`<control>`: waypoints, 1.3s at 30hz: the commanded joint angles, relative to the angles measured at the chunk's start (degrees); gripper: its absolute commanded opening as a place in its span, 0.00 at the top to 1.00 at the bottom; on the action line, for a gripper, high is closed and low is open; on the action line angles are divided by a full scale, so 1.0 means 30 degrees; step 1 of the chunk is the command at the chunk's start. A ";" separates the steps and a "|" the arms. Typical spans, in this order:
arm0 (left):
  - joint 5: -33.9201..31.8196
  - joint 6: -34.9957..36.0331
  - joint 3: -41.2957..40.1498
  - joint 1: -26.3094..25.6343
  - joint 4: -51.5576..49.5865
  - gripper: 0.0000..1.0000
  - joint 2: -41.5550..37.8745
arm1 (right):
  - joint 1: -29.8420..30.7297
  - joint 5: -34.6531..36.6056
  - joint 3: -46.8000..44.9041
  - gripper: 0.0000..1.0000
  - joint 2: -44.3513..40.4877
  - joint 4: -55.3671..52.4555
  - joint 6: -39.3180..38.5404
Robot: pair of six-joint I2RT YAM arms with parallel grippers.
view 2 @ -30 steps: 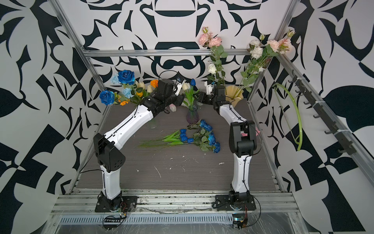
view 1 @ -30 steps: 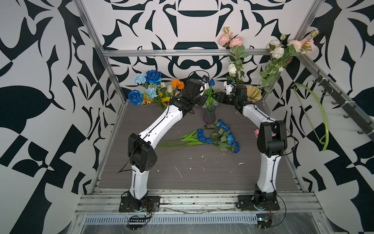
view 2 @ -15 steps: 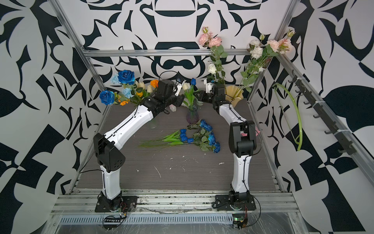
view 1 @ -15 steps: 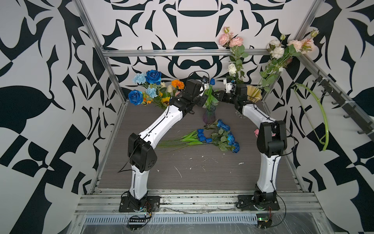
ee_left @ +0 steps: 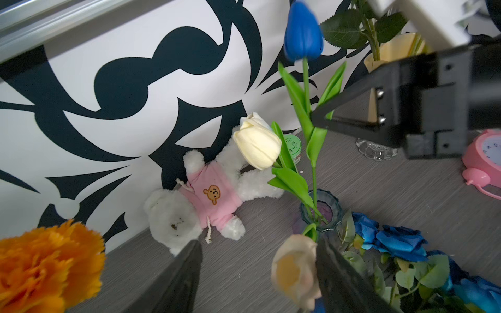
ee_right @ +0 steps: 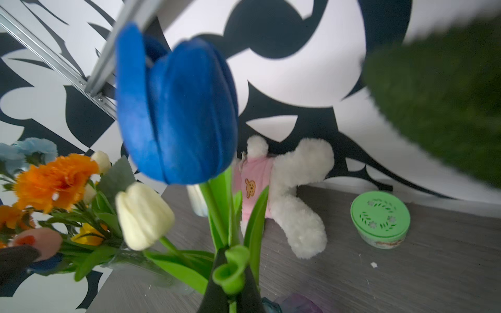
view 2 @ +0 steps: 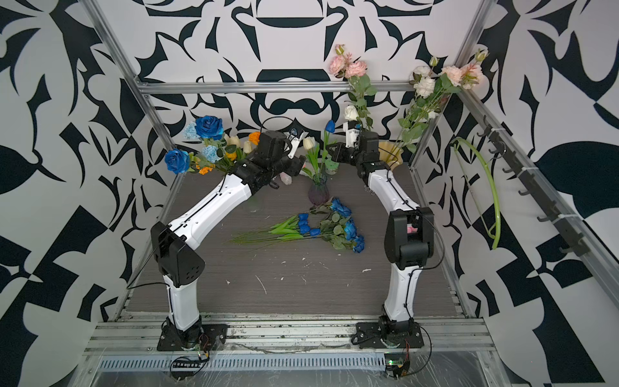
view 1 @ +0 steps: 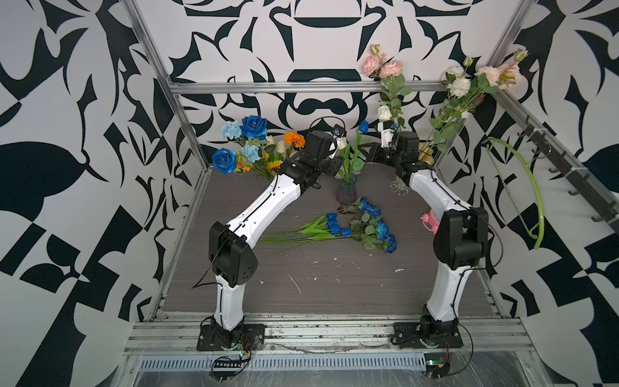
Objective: Pick out blue flowers from the vase
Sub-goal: Pick up the flower from the vase.
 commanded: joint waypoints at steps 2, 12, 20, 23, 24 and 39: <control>0.0207 0.0012 -0.0275 -0.0240 0.0209 0.30 -0.0968 | 0.0106 0.1195 -0.0388 1.00 -0.2052 0.1138 -0.0672; 0.0578 -0.0017 -0.0339 -0.0358 0.0534 0.30 -0.1915 | 0.0114 0.2979 -0.1880 1.00 -0.5853 0.0775 -0.1198; 0.1276 -0.0134 -0.1481 -0.0980 0.0905 0.27 -0.3454 | 0.0135 0.2817 -0.5743 1.00 -0.9485 0.1879 0.0991; 0.2900 -0.0706 -0.2518 -0.1375 0.1840 0.23 -0.4046 | 0.0198 0.2436 -0.7138 1.00 -1.0480 0.2786 0.2272; 0.3727 -0.1208 -0.3082 -0.1383 0.2442 0.23 -0.4308 | 0.0226 0.2343 -0.7566 1.00 -1.0822 0.3025 0.2653; 0.8451 -0.3313 -0.4921 -0.2137 0.7161 0.22 -0.3036 | 0.0679 0.2043 -0.9413 1.00 -1.4360 0.2732 0.4807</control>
